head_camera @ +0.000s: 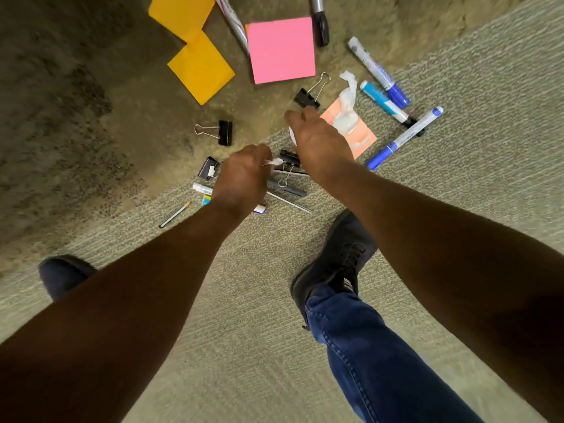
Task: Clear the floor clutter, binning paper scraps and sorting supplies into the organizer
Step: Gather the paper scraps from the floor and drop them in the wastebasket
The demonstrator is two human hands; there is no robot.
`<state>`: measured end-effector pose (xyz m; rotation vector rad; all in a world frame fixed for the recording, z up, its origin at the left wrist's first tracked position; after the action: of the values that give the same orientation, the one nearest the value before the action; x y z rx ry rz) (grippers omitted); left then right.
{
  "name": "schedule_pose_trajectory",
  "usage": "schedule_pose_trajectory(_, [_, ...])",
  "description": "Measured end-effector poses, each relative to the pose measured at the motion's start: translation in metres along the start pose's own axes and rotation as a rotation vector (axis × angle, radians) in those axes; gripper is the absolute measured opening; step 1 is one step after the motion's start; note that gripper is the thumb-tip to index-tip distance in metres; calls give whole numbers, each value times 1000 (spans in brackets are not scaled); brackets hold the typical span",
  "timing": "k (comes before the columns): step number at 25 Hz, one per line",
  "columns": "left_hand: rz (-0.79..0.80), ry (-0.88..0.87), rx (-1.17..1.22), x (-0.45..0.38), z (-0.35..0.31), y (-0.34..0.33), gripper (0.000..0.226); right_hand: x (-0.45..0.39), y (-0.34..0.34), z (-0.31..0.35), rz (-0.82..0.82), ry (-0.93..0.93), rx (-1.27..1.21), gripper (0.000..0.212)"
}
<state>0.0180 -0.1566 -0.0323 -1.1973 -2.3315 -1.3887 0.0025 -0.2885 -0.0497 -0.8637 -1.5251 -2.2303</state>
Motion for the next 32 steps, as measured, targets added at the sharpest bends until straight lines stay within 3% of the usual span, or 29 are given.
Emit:
schedule_pose_trajectory(3, [-48,51,25,-1,4,8,12,-1,1,2,-3,-15,17,54])
schedule_pose_trajectory(8, [-56,44,39,-14,3,13,40,12,-8,-8,-99,12,-7,39])
schedule_pose_trajectory(10, [-87,30,116,-22,3,14,33,19,-10,-11,-171,66,25,33])
schedule_pose_trajectory(12, [-120,77,183,-30,4,17,24,28,-4,-15,-347,87,-55,26])
schedule_pose_trajectory(15, [-125,166,146,-35,3,19,25,39,13,-46,-610,-132,-443,20])
schedule_pose_trajectory(17, [-122,153,150,-37,-2,19,22,41,19,-70,-653,-289,-578,13])
schedule_pose_trajectory(20, [-98,119,157,-39,-17,12,31,39,25,-96,-574,-365,-523,24])
schedule_pose_trajectory(26, [40,15,-80,-50,-58,-34,41,27,20,-112,-459,-391,-311,33])
schedule_pose_trajectory(29, [0,62,-80,-62,-70,-48,49,18,10,-104,-356,-304,-302,44])
schedule_pose_trajectory(32, [-48,109,-85,-68,-70,-59,43,9,4,-102,-253,-215,-254,38])
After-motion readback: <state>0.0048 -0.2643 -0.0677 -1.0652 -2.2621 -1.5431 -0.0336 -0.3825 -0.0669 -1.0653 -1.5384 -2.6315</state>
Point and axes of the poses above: each hand's wrist, its own x-axis away from the middle knuckle, its own y-axis out of the back of the hand, z = x × y, the point moved 5 cm from there along -x, towards the middle knuckle, and after that the axes turned 2 degrees about x, right-handed, at the moved point
